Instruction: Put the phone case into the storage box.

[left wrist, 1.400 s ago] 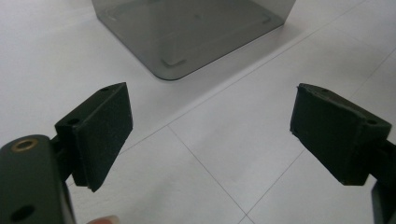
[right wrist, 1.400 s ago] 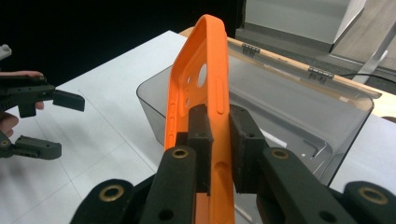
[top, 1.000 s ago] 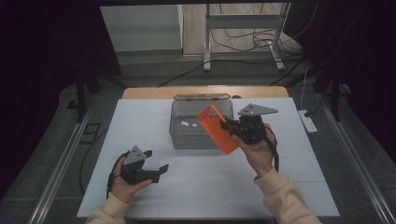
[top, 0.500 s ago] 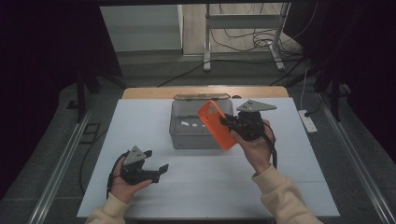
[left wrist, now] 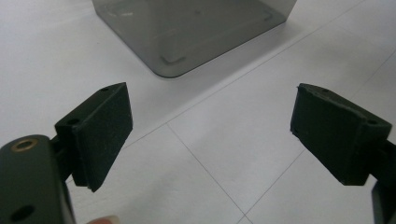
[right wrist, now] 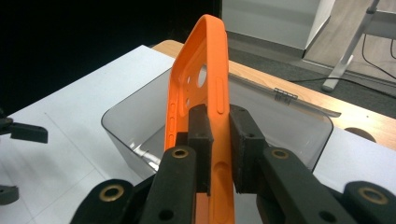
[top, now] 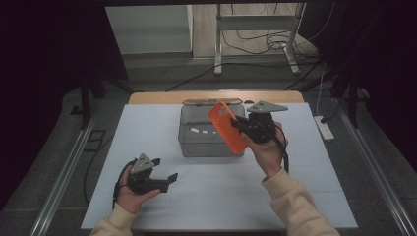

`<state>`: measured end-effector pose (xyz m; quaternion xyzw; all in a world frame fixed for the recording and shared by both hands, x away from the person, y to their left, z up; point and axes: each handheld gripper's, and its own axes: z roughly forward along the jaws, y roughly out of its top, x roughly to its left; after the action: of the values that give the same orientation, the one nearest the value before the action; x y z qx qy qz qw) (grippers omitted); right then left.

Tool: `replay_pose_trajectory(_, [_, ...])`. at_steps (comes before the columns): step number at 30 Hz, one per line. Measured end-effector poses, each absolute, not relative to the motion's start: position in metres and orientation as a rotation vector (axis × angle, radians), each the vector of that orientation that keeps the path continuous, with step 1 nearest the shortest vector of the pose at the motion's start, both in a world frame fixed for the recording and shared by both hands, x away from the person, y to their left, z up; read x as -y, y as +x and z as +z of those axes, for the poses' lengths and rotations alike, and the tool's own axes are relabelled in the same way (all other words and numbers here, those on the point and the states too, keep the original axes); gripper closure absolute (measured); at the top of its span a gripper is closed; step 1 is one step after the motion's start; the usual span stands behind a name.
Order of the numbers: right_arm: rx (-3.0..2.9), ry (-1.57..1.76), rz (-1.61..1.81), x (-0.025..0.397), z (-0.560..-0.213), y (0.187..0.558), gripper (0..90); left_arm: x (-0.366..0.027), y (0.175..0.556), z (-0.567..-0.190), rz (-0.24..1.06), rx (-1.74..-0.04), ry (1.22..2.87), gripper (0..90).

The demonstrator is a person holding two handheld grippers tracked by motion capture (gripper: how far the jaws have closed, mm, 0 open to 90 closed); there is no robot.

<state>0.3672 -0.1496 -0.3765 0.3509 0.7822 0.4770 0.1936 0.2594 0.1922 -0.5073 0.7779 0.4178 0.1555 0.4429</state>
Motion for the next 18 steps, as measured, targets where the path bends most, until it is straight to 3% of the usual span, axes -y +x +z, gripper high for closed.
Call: replay_pose_trajectory(18, [-2.15,1.062,1.229,0.133,-0.366,0.399,80.0,-0.191,0.26,-0.508,0.38,-1.042,1.931,13.2])
